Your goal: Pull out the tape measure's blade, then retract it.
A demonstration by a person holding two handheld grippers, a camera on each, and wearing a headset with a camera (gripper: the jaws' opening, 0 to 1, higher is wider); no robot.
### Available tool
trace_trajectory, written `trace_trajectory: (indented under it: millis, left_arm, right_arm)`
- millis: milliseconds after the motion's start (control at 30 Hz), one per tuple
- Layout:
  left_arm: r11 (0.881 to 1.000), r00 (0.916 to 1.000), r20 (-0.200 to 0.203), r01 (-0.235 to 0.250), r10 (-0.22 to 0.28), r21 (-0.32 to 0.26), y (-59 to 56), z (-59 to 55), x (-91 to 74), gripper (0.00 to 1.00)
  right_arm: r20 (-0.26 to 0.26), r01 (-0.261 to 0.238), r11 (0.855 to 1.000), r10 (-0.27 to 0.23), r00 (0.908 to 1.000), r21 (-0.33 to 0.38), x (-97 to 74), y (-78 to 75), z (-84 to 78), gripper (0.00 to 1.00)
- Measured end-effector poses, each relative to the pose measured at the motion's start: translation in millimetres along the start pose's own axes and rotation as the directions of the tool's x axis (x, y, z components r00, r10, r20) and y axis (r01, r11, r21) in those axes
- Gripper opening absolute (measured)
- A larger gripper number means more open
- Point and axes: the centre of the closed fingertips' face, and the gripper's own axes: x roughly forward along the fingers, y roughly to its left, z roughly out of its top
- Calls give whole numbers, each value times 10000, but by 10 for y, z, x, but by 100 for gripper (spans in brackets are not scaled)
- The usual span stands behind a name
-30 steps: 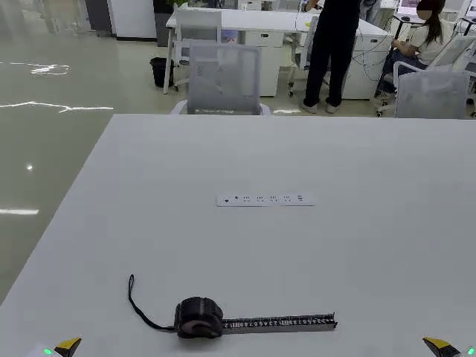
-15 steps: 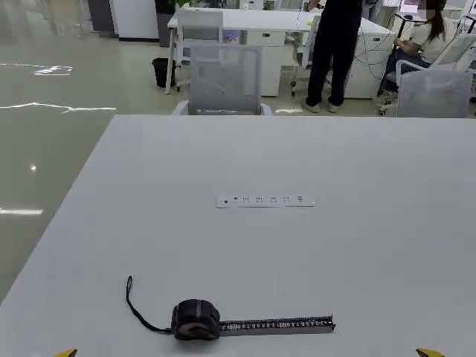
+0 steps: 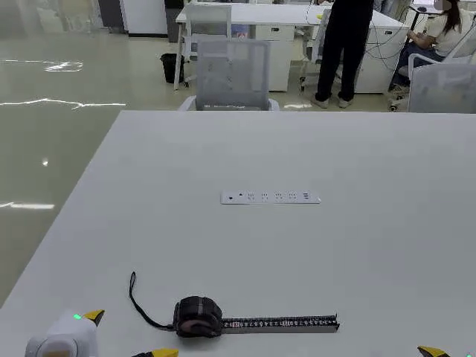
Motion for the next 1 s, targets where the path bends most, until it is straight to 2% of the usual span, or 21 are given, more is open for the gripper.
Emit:
trace_trajectory:
  millis: [167,367,567,700,1000]
  left_arm:
    - [9993,9998,-180,-33,27,-363,-121,12,122,99]
    - [9990,9993,-293,-239,228,-376,-264,43,268,99]
    - [9979,9986,-364,-396,378,-506,-404,73,404,99]
    - [9977,9984,-222,-532,523,-429,-451,120,492,99]
    - [9927,9947,-317,-999,980,-682,-434,127,621,99]
  right_arm:
    - [166,43,9999,-42,9999,-94,26,-53,101,83]
    - [327,-67,9999,71,9994,-97,96,-89,179,80]
    - [351,-316,9992,325,9989,-254,197,-64,244,77]
    - [435,-494,9979,512,9977,-424,254,-46,327,73]
    - [373,-1021,9884,1069,9936,-1127,405,-15,495,65]
